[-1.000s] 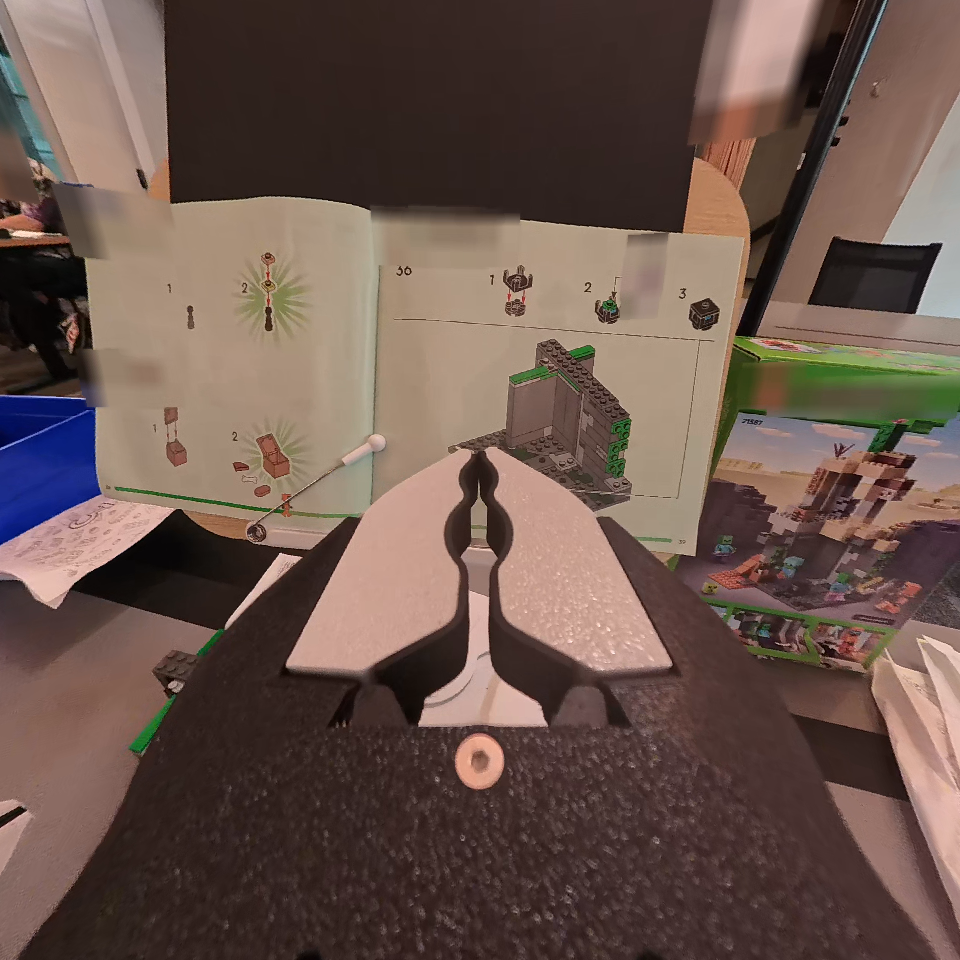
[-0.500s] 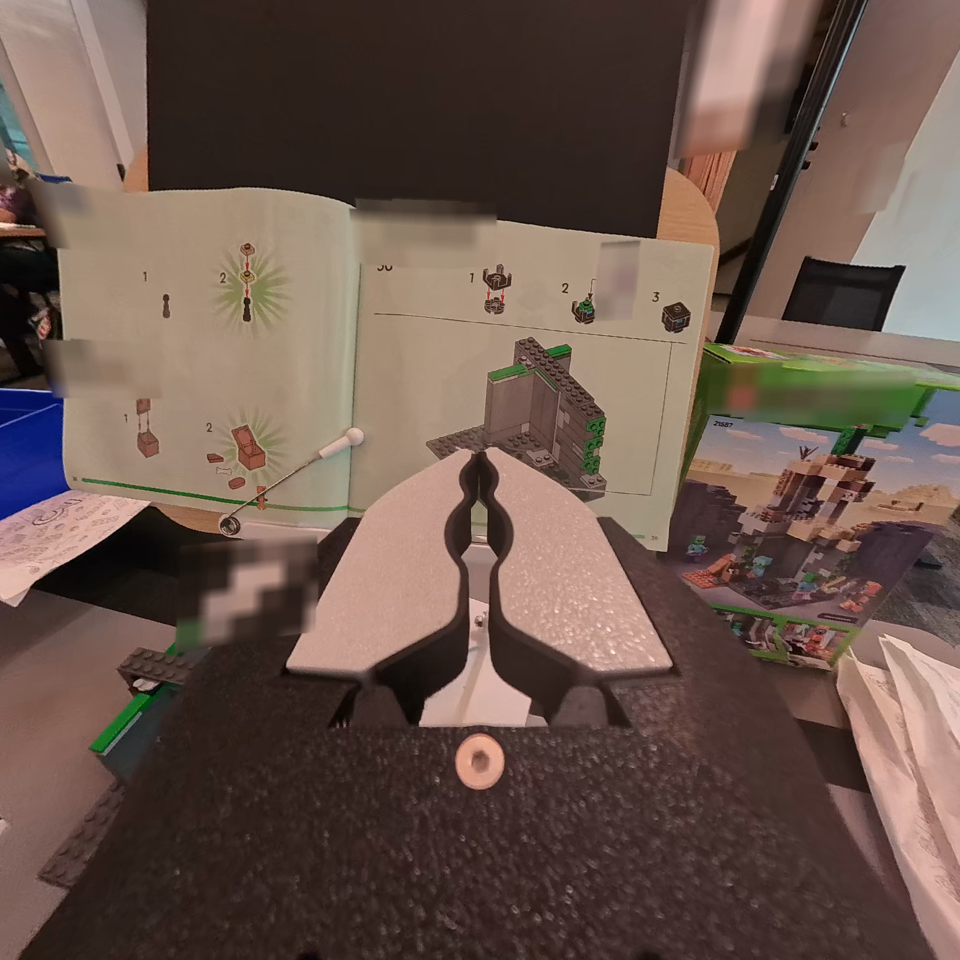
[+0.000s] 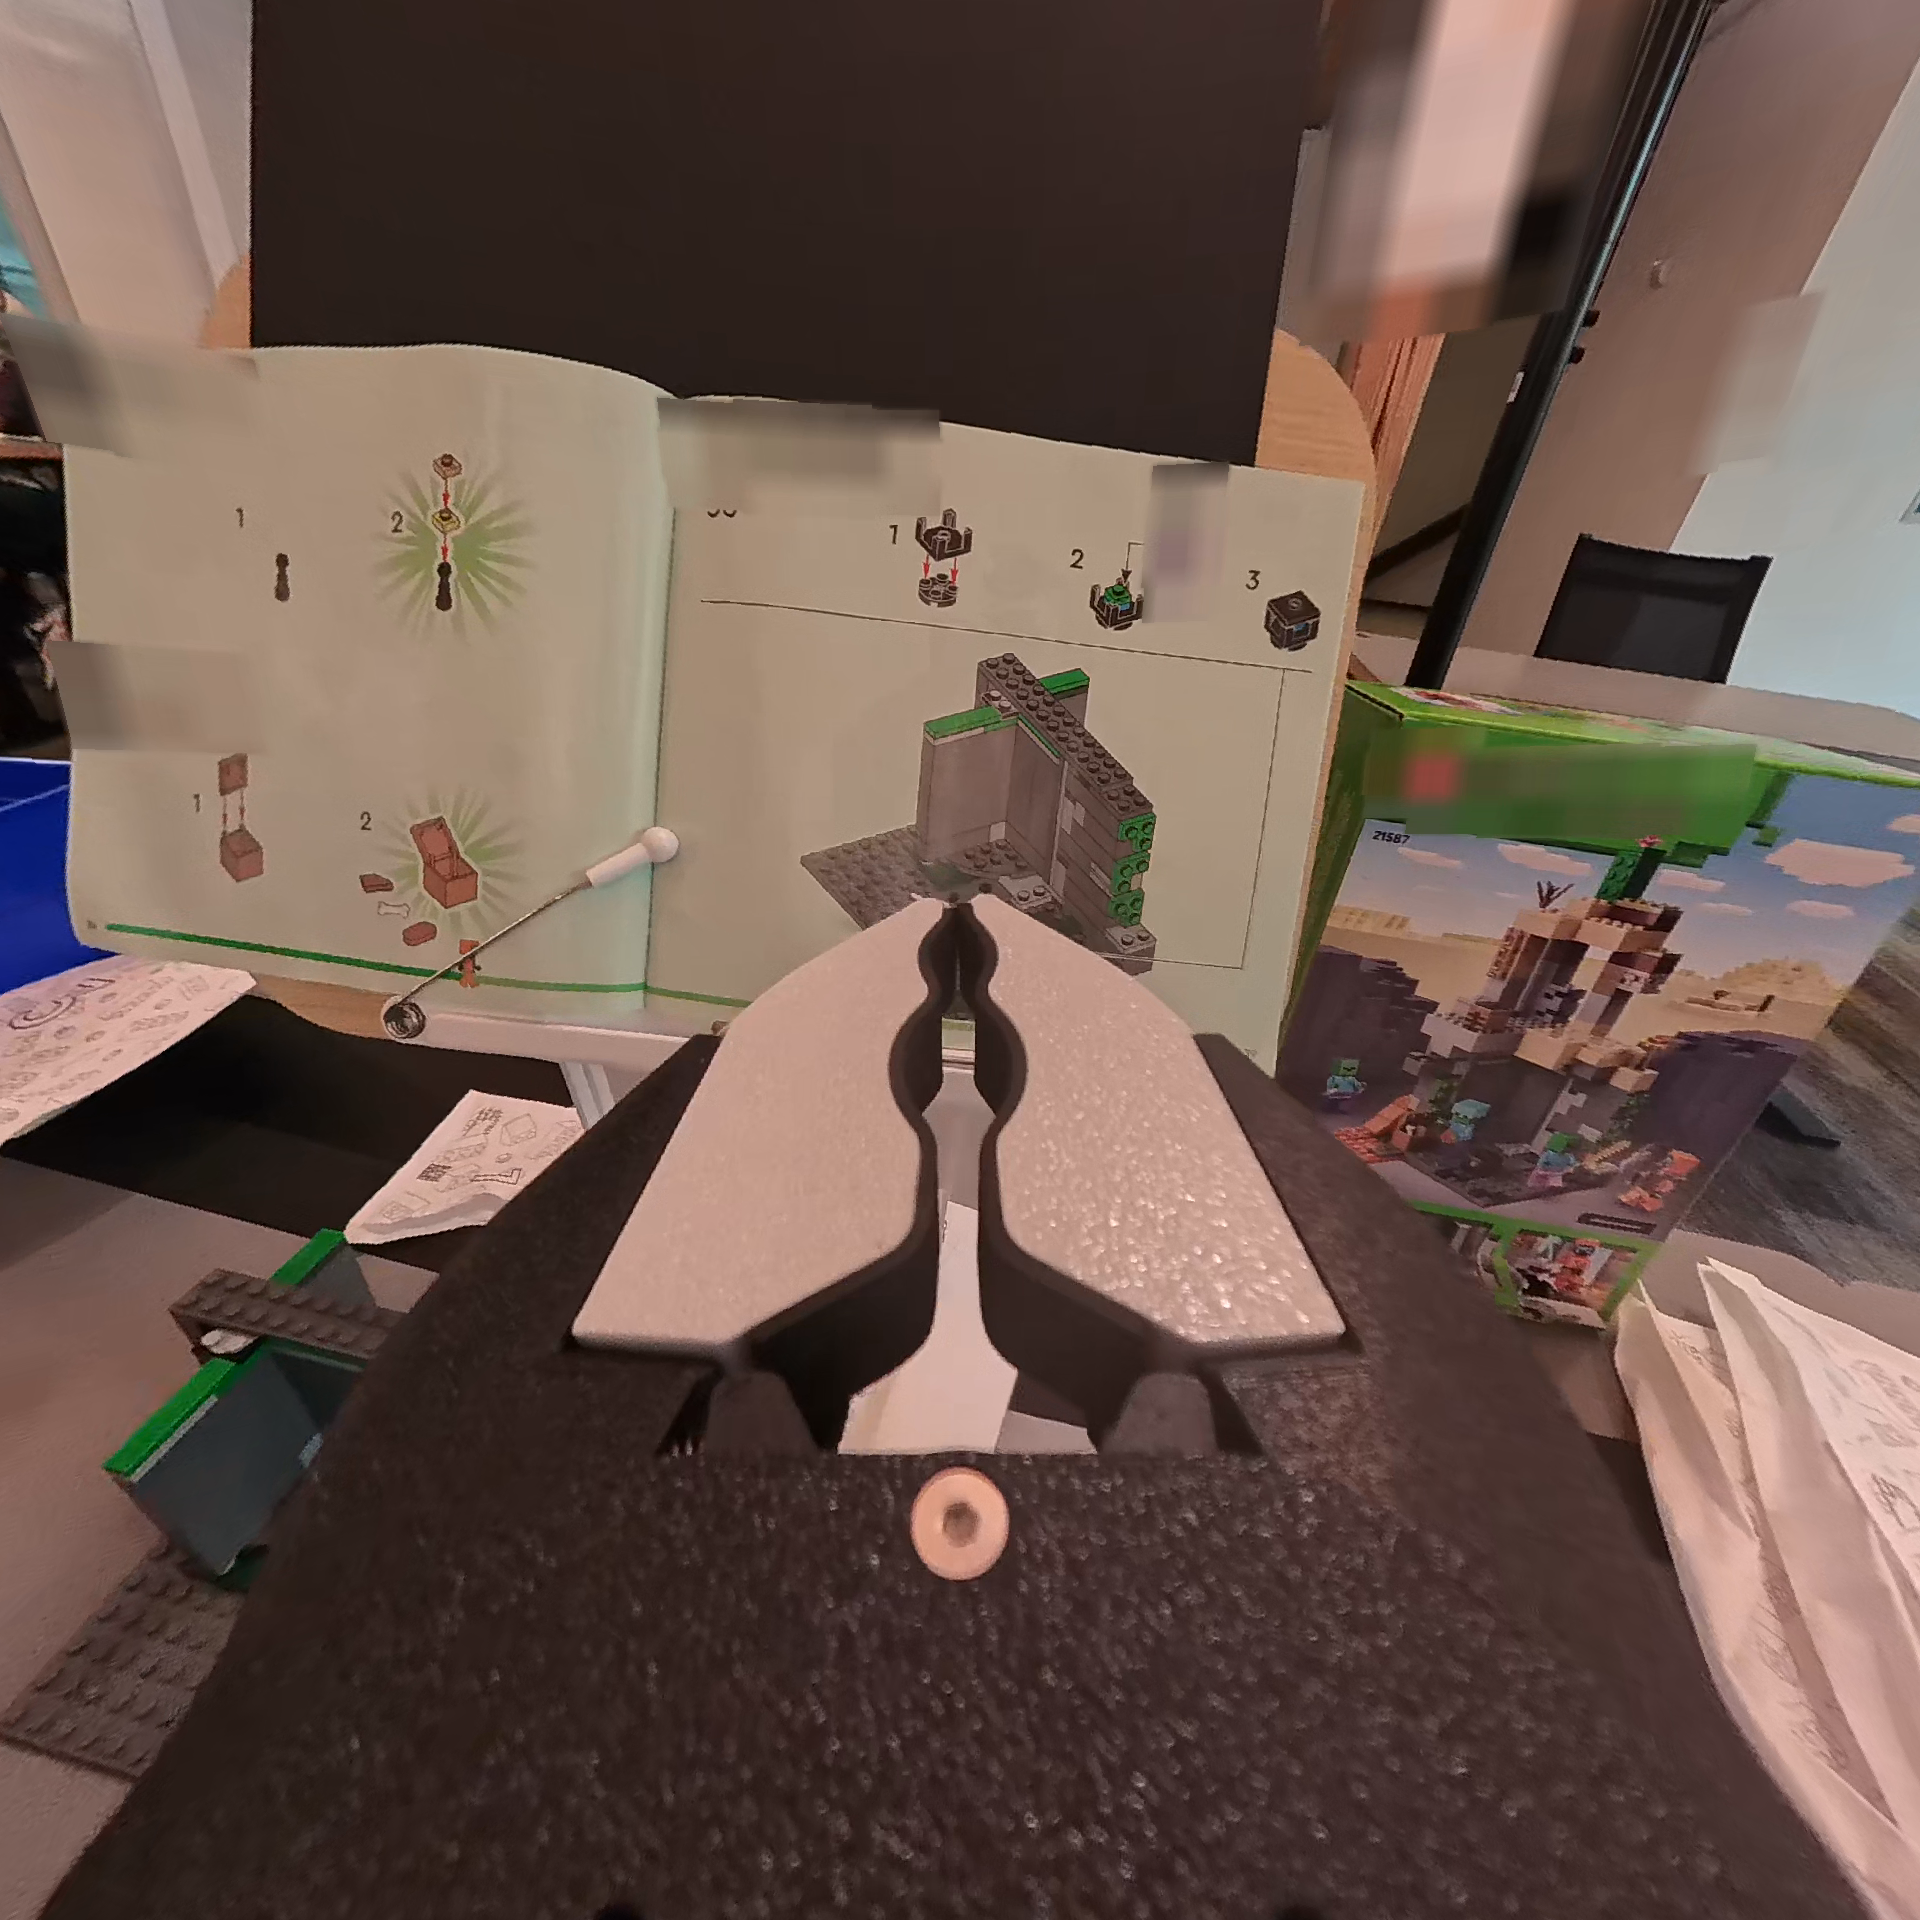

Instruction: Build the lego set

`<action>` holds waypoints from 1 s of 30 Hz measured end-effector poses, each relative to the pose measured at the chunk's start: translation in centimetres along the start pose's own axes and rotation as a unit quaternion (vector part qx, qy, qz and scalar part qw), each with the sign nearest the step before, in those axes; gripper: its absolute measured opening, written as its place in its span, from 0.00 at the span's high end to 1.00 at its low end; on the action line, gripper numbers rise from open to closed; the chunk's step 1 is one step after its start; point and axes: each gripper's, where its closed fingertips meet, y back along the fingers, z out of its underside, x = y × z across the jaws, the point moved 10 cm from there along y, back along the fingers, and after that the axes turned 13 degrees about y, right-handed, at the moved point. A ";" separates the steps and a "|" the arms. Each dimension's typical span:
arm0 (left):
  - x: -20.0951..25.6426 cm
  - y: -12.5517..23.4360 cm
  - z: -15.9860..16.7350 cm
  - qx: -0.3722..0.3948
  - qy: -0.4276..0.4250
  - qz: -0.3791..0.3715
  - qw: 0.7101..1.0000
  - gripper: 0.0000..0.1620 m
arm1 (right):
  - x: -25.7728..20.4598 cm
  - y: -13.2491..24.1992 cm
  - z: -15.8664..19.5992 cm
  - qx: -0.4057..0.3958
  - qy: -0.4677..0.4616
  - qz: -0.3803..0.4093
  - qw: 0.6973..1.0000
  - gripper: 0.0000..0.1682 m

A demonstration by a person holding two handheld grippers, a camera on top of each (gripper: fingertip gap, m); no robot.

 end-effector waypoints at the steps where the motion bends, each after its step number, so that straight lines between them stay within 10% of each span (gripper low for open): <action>1: 0.2 0.0 -0.4 0.003 0.002 0.002 1.000 1.00 | 0.1 0.1 0.0 0.001 0.000 0.000 1.000 1.00; 30: 4.8 -7.7 -12.2 0.075 -0.013 0.047 0.996 1.00 | 1.0 5.3 1.0 0.073 0.004 -0.061 0.995 1.00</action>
